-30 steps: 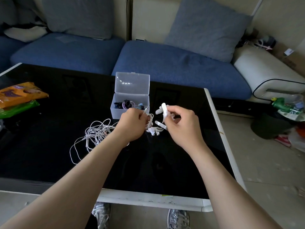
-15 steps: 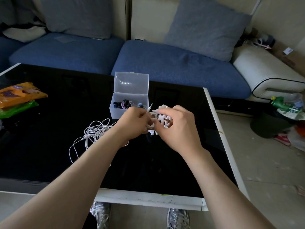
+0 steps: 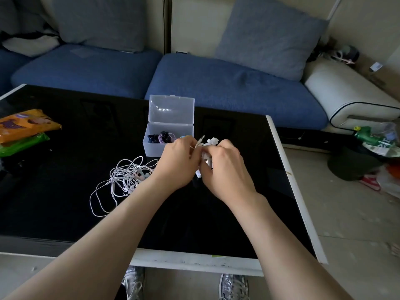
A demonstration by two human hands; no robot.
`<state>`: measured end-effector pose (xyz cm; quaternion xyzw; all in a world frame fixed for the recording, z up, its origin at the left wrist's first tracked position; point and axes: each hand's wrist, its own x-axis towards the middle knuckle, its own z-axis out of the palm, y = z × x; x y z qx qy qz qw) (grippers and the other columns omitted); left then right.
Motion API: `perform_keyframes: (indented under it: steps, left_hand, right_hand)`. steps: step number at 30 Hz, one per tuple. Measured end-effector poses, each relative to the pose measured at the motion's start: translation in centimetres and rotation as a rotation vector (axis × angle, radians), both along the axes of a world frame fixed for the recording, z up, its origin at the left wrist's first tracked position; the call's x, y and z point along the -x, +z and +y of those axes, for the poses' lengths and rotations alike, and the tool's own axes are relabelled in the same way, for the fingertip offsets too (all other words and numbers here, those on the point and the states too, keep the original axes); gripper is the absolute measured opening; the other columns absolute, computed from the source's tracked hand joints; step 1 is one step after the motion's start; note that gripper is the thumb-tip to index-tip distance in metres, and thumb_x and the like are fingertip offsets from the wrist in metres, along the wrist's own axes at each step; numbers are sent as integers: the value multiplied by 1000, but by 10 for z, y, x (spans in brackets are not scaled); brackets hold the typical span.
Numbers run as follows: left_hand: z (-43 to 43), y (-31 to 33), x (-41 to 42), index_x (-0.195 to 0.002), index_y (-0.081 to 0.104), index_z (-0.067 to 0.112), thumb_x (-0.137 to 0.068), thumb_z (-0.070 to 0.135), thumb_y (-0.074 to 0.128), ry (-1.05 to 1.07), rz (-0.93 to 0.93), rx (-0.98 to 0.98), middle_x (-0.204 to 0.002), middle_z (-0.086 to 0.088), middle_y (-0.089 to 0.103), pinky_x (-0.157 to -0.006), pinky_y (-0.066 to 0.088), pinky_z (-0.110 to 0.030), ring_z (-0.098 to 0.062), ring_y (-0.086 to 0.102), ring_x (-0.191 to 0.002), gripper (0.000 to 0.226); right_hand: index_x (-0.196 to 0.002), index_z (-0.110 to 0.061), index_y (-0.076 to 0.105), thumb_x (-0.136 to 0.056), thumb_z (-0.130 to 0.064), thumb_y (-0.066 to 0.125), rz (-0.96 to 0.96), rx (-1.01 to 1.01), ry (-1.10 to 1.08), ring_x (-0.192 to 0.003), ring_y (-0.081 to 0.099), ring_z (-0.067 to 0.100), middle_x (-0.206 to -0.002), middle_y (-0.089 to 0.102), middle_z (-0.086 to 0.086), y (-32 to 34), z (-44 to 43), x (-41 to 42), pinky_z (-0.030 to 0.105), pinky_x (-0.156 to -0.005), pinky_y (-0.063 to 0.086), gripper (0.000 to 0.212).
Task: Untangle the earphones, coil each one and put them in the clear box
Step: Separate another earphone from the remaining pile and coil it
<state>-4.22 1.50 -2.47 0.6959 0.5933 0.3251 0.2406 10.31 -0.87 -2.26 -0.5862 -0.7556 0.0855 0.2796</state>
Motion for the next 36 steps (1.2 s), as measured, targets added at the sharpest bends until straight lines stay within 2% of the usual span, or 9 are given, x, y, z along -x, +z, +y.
perform_keyframes:
  steps: [5, 8, 13, 16, 21, 25, 29, 33, 36]
  left_hand:
    - [0, 5, 0, -91, 55, 12, -107, 24, 54, 17, 8, -33, -82, 4, 59, -62, 35, -18, -8, 51, -71, 20]
    - [0, 3, -2, -94, 49, 17, -107, 18, 52, -7, 4, -71, -90, 0, 58, -64, 26, -25, -17, 50, -81, 13]
    - [1, -4, -1, -109, 60, 18, -106, 16, 51, -92, 6, -149, -100, -4, 68, -69, 36, -15, -18, 58, -90, 9]
    - [-2, -1, -3, -117, 65, 22, -107, 20, 53, -143, -37, -140, -96, 2, 73, -68, 42, -16, -10, 64, -83, 15]
    - [1, 0, -3, -124, 68, 29, -108, 21, 55, -150, -281, 24, -95, 5, 78, -83, 63, -38, -12, 76, -86, 22]
    - [6, -2, 1, -140, 58, 19, -107, 19, 60, -87, -497, 200, -92, -9, 79, -91, 63, -50, -27, 78, -90, 33]
    - [3, 2, 2, -114, 75, 13, -108, 15, 57, -119, -592, 276, -98, -24, 77, -93, 63, -47, -42, 74, -101, 19]
    - [2, 2, 0, -118, 75, 13, -108, 13, 56, -96, -664, 306, -105, -27, 75, -87, 65, -40, -47, 70, -106, 21]
    - [3, 1, 2, -125, 72, 13, -109, 12, 53, -81, -718, 335, -114, -33, 69, -85, 65, -37, -39, 70, -95, 24]
  right_hand:
    - [-124, -18, 64, -102, -17, 59, 117, -46, 22, -91, 66, 24, -109, 60, 7, 2, -4, 0, 41, -76, 57, 23]
    - [-126, -24, 43, -97, -18, 69, 248, -62, -3, -80, 70, 20, -94, 68, 3, 2, -4, 0, 43, -67, 59, 39]
    - [-112, -17, 70, -91, -32, 81, 336, -3, -149, -76, 70, 9, -79, 71, -10, 2, 1, -3, 22, -68, 55, 28]
    - [-102, -17, 75, -89, -20, 82, 419, -11, -167, -68, 68, 8, -73, 68, -10, -1, 2, -4, 12, -62, 49, 15]
    - [-111, -21, 77, -84, -12, 81, 456, -102, -113, -75, 70, 10, -106, 63, 1, -5, 2, -2, 14, -69, 54, 29]
    - [-129, -21, 73, -88, -15, 83, 426, -94, -40, -78, 69, 5, -108, 69, -1, -3, -1, -8, 17, -73, 57, 43]
    - [-121, -10, 75, -89, -10, 83, 337, -217, -21, -97, 66, 13, -104, 71, 1, -4, 0, -12, 30, -85, 57, 32]
    - [-138, -11, 68, -96, -11, 77, 412, -94, 67, -114, 67, 14, -121, 68, -1, -10, 1, -7, 34, -97, 59, 43]
    - [-138, -17, 66, -104, -13, 67, 456, -69, 101, -104, 73, 14, -111, 72, -3, -13, 3, -2, 34, -89, 63, 35]
